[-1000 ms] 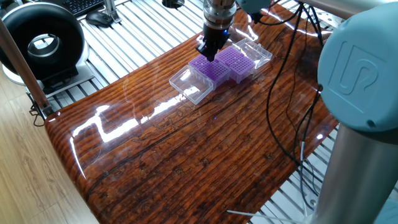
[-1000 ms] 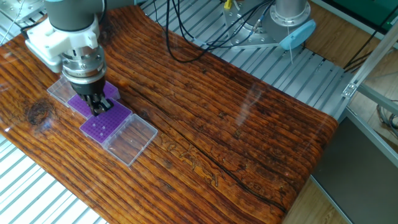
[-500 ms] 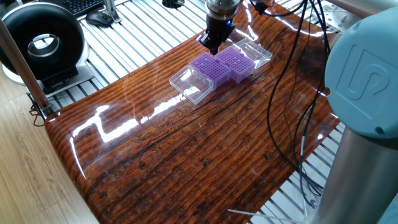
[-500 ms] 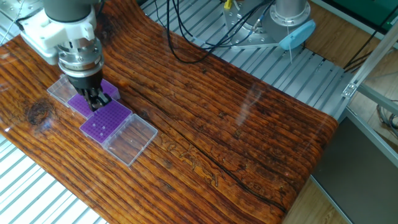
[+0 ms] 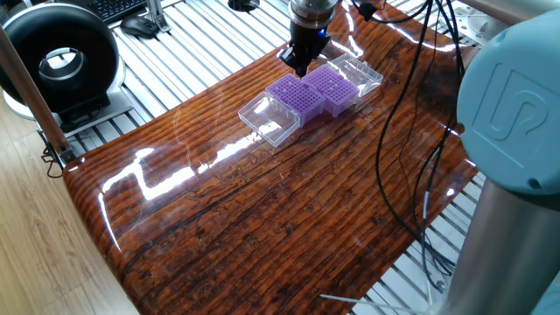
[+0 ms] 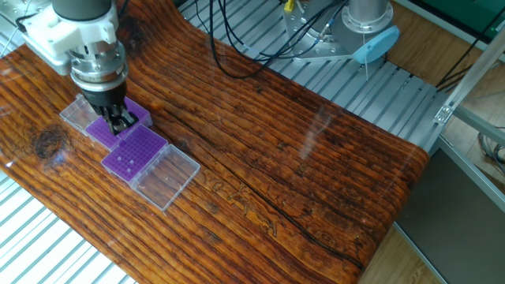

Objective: Transfer all small pipette tips from one holder to another

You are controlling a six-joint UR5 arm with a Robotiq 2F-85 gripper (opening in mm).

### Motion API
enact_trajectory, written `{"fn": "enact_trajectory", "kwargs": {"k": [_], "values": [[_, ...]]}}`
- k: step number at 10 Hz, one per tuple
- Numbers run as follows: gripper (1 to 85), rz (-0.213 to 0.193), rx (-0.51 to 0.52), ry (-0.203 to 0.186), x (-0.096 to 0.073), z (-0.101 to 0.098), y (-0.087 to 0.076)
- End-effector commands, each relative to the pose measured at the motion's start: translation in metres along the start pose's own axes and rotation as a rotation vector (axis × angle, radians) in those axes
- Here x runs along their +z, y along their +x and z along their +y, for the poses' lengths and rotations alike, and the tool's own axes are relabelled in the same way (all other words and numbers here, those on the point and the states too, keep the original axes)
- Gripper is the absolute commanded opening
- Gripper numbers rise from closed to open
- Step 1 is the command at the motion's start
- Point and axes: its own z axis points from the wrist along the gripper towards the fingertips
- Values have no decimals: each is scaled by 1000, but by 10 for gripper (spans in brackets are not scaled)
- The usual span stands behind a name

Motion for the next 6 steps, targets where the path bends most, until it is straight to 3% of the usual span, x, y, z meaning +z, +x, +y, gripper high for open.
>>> {"fn": "enact_trajectory", "kwargs": {"k": [1, 6], "values": [[10, -5, -35, -7, 1, -23, 10], [10, -8, -29, -20, 8, -31, 23]]}}
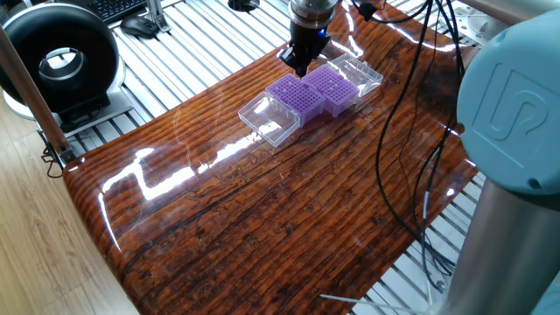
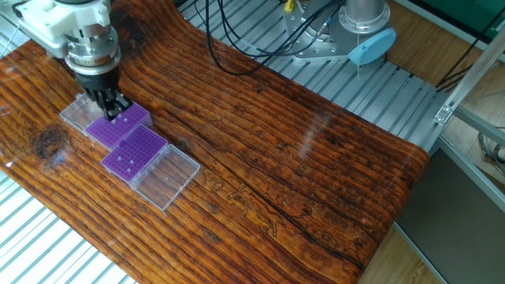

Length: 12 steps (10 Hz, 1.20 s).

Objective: Transfer all small pipette tips from one holder to another

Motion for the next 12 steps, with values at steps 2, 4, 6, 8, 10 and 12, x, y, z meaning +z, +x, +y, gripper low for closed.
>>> {"fn": "enact_trajectory", "kwargs": {"k": [2, 4, 6, 8, 10, 12], "values": [[10, -12, 12, -14, 4, -2, 6], [10, -25, 14, -14, 10, 0, 6], [10, -26, 18, -9, 12, 0, 8], [10, -32, 17, -14, 13, 1, 8], [10, -32, 26, -14, 14, 4, 10], [10, -32, 24, -14, 15, 3, 10]]}}
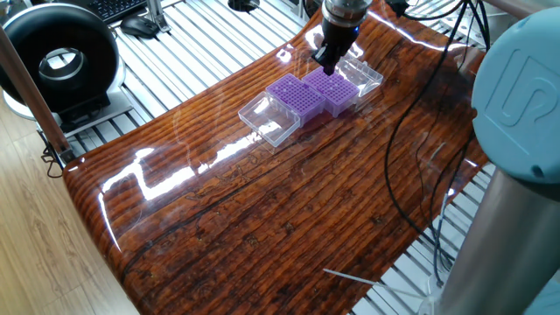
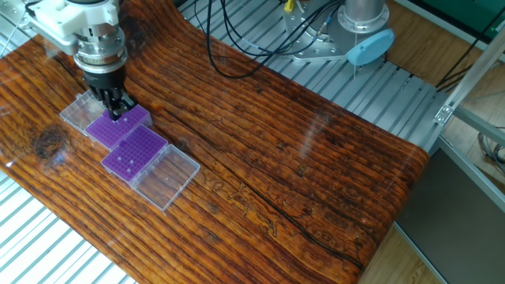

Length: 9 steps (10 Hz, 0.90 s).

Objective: Transfer all small pipette tips from one holder to another

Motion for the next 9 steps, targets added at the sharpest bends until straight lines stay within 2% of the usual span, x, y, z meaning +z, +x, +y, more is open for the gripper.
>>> {"fn": "enact_trajectory", "kwargs": {"k": [1, 9], "values": [[10, -7, 11, -10, 1, 2, 0], [10, -44, 1, -27, 9, 1, -6]]}}
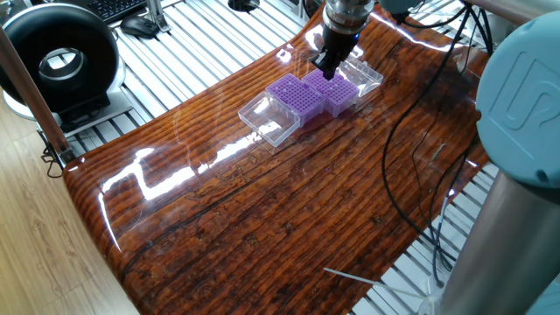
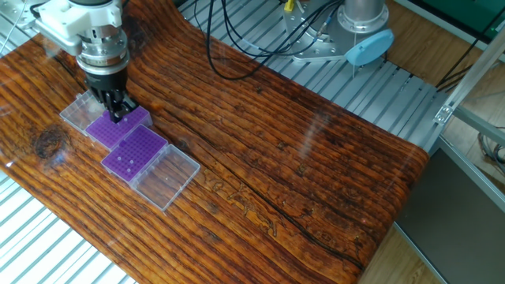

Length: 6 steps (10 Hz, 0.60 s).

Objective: Transfer all small pipette tips from one holder to another

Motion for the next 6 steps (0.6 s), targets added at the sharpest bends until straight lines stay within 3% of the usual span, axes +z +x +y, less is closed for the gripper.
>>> {"fn": "enact_trajectory", "kwargs": {"k": [1, 6], "values": [[10, -18, 6, -14, 1, 1, -4], [10, -27, 19, -38, 2, 7, -6]]}}
